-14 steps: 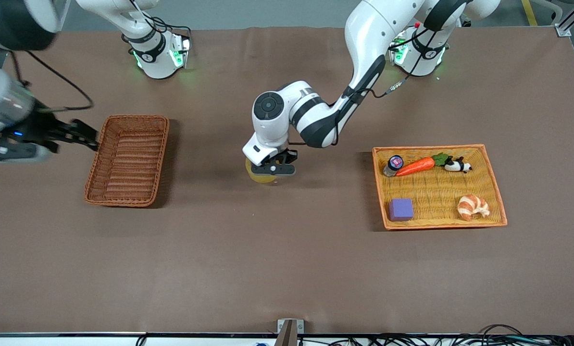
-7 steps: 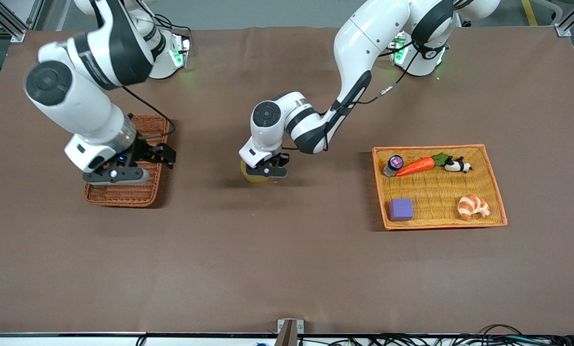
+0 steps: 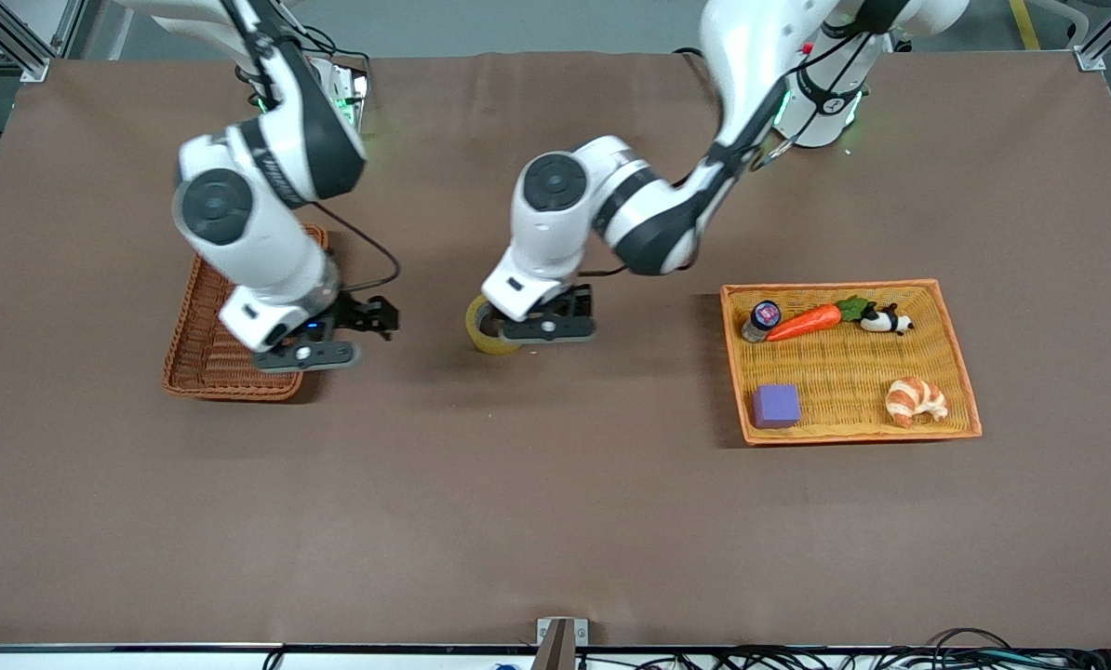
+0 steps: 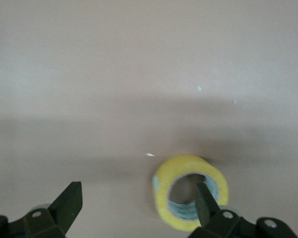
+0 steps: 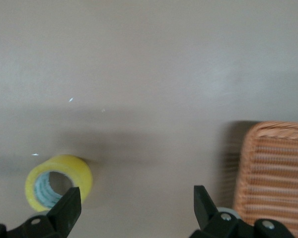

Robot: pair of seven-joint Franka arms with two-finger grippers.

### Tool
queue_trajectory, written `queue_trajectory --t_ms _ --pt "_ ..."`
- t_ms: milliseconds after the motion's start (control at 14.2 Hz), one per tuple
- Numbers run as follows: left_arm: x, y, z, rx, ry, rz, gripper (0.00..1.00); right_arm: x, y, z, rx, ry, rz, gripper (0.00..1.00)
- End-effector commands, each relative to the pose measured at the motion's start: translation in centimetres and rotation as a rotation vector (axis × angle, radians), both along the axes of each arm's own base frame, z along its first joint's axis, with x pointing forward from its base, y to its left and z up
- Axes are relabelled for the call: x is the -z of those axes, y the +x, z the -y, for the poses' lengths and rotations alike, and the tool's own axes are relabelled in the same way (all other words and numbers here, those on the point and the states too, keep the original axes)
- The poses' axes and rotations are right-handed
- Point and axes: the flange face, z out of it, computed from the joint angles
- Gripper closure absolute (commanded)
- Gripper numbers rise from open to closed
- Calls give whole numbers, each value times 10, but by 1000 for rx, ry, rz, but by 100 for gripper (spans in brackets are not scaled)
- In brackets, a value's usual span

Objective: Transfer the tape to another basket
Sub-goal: 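Grasp the tape with the right gripper while the left gripper withdraws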

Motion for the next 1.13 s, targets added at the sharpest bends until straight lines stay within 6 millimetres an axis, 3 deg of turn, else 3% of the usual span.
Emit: queue_trajectory --t_ms 0,141,353,565,777,918,1060 --pt "-42 -11 -68 11 30 23 0 52 -28 -49 -17 8 -13 0" --pt "-77 -15 -105 42 65 27 0 84 -40 -79 -57 19 -20 0" --pt "-129 2 -164 67 96 32 0 125 -63 -113 -112 -10 -28 0" --pt "-167 8 -217 65 125 28 1 152 -71 -119 -143 -42 -39 0" --pt "-192 19 -276 5 149 2 3 174 -77 -124 -155 -57 -51 0" --pt "-207 21 -301 51 148 16 1 179 -74 -122 -161 -59 -38 0" --pt "-216 14 -313 55 120 -8 1 194 -80 -127 -132 -63 -39 0"
